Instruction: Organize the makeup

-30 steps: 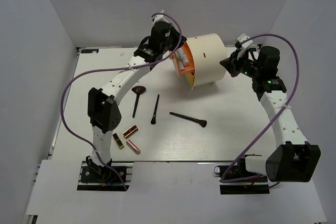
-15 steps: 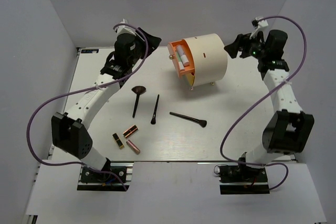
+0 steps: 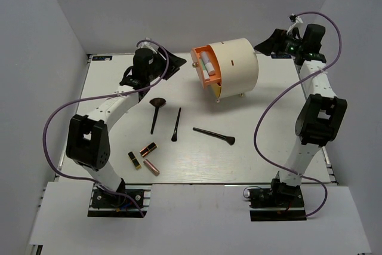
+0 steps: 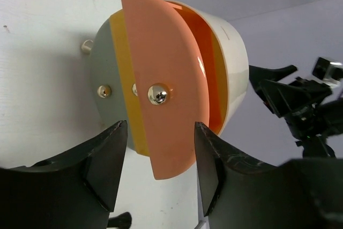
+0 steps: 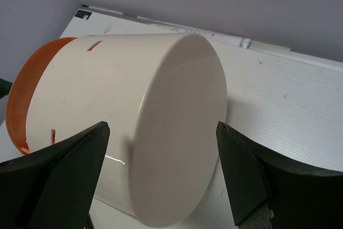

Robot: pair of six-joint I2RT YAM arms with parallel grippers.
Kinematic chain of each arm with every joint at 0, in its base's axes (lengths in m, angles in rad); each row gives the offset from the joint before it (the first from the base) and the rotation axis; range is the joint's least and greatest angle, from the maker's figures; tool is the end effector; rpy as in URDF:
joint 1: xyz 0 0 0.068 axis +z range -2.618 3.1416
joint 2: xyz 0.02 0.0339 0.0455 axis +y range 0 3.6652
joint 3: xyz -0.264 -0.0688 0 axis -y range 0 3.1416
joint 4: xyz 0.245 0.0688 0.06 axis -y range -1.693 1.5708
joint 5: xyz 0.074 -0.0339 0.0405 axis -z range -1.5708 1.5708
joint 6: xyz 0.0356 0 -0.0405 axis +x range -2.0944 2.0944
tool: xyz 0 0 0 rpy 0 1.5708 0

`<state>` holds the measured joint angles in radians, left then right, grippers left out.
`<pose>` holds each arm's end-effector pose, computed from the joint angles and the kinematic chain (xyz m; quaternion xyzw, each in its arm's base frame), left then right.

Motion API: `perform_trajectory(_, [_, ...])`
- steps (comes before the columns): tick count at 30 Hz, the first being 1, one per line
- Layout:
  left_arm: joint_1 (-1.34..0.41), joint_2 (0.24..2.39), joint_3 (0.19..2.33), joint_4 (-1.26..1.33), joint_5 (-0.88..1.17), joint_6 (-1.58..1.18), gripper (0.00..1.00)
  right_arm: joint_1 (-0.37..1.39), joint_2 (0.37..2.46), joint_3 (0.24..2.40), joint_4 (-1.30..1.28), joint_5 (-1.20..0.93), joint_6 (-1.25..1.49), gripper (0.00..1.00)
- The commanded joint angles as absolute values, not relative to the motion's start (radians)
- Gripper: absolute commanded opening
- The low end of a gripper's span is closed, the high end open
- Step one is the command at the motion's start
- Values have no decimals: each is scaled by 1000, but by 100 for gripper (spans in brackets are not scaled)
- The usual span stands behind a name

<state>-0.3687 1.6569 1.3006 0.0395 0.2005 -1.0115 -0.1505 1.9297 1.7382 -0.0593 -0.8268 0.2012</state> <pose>0.3675 -0.1496 0.3134 -0.1988 0.7830 -0.4341 0.3986 0.4584 -0.0430 0.3486 -0.1159 0.7554 0.3315 0.5532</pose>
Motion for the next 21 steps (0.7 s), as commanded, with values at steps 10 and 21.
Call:
perform_trajectory(10, [-362, 1807, 1360, 227, 442, -1106, 58, -146, 1994, 1741, 51, -979, 278, 73])
perform_trajectory(21, [-380, 1970, 1477, 310, 502, -1177, 53, -144, 2002, 1720, 61, -1038, 293, 65])
